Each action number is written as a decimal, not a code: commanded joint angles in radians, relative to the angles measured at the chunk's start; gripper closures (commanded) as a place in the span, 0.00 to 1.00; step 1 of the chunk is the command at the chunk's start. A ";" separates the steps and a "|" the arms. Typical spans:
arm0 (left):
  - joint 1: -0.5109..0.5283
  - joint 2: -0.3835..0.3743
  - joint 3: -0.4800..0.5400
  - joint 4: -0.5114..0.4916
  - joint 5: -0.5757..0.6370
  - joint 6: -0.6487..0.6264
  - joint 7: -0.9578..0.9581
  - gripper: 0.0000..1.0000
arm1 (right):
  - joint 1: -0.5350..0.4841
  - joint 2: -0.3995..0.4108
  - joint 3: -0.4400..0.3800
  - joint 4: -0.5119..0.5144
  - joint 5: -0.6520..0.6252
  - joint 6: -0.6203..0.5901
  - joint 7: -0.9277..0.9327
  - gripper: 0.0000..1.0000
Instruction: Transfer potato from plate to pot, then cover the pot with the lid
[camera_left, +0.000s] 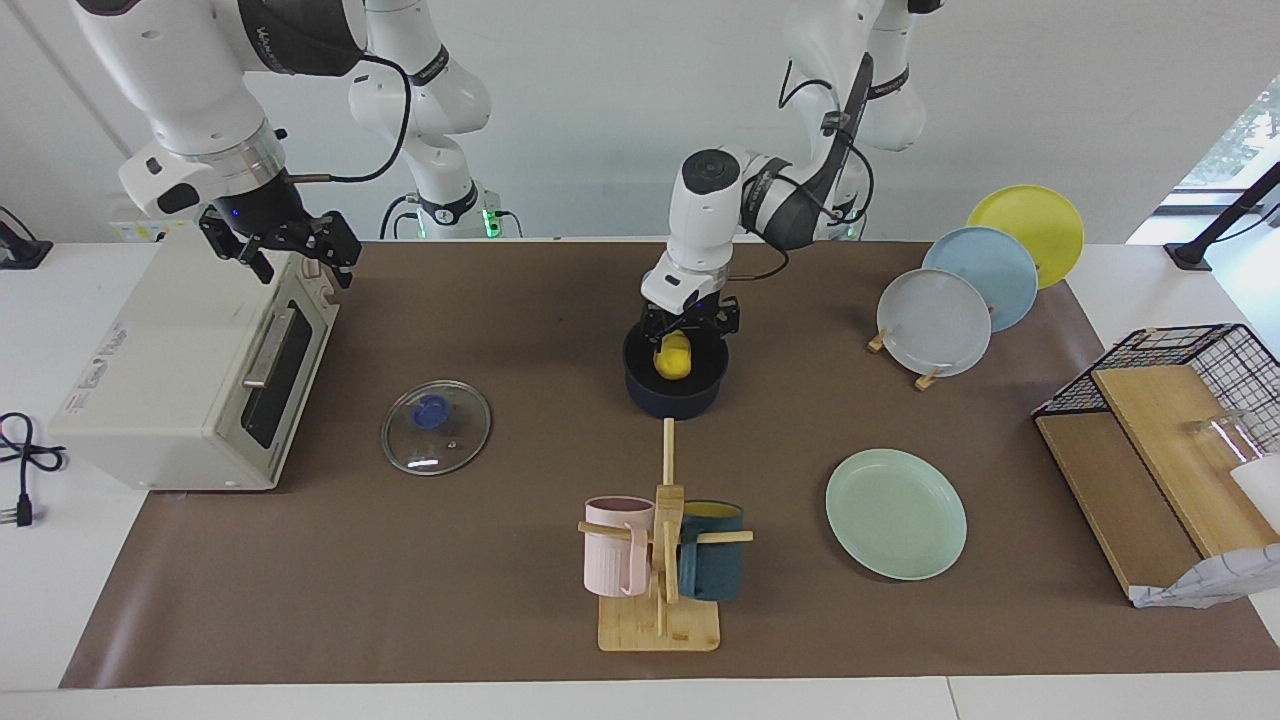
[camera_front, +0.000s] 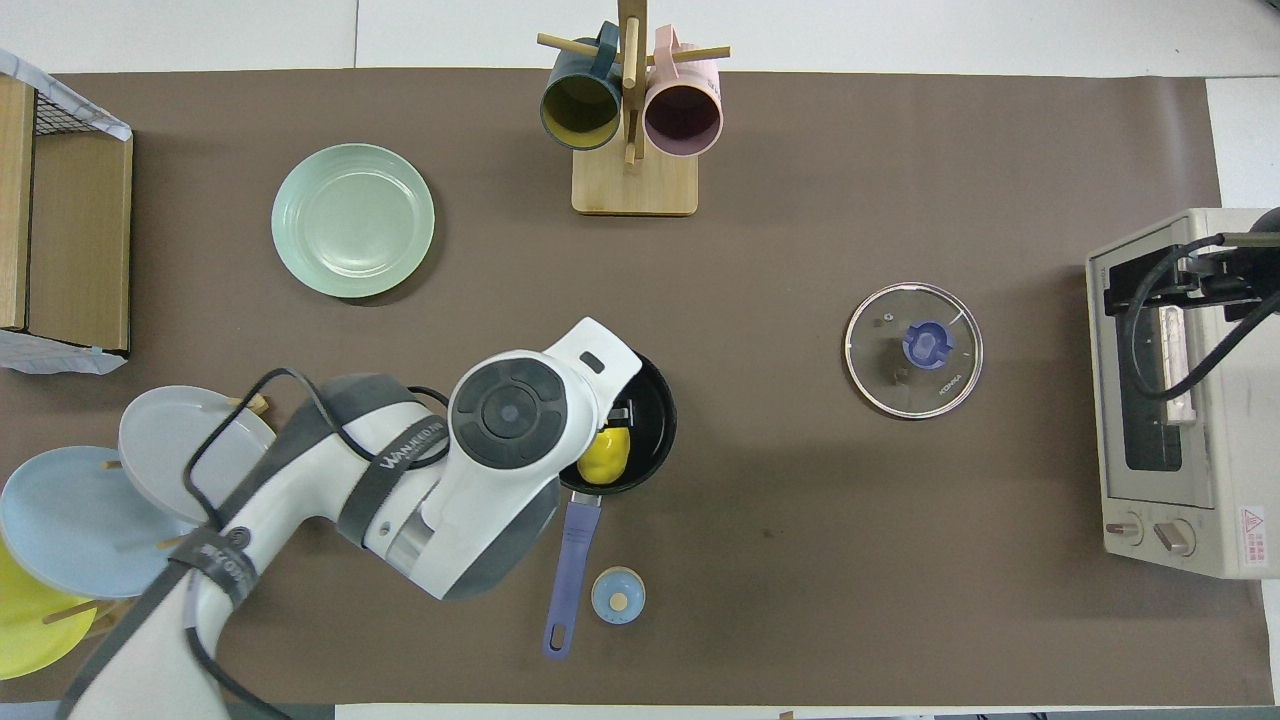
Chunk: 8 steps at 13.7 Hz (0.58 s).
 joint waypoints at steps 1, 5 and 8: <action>0.154 -0.055 -0.001 0.139 -0.035 -0.214 0.179 0.00 | -0.014 -0.012 0.011 -0.008 0.009 0.006 -0.002 0.00; 0.387 -0.067 -0.003 0.211 -0.027 -0.341 0.538 0.00 | -0.016 -0.012 0.009 -0.008 -0.003 -0.016 -0.005 0.00; 0.458 -0.079 -0.003 0.202 -0.021 -0.368 0.638 0.00 | -0.014 -0.012 0.009 -0.007 -0.022 -0.022 -0.005 0.00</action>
